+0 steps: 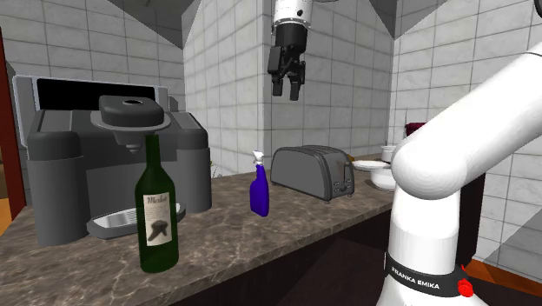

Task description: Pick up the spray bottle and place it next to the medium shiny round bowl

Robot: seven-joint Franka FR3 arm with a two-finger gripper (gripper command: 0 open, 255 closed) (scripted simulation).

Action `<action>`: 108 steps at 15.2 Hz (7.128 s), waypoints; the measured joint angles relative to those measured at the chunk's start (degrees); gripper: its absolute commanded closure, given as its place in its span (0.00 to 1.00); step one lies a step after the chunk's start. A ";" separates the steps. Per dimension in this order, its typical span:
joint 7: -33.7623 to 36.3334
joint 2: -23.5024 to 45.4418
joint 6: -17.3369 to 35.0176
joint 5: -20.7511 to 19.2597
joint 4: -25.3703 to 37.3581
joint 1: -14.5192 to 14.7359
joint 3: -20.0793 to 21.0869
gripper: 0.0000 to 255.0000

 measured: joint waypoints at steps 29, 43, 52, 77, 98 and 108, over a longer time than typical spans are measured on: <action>-0.81 44.80 29.83 -2.62 13.43 -7.88 -9.73 0.00; -1.18 47.00 33.96 -2.20 11.48 -7.98 -9.86 1.00; -1.20 46.86 33.54 -2.22 11.76 -8.00 -9.88 1.00; -0.66 43.27 15.09 -2.88 26.69 -7.84 -9.65 1.00; -1.05 46.37 -1.87 -2.31 46.71 -7.92 -9.78 1.00; -1.65 50.72 -11.26 -1.47 60.37 -8.34 -10.16 1.00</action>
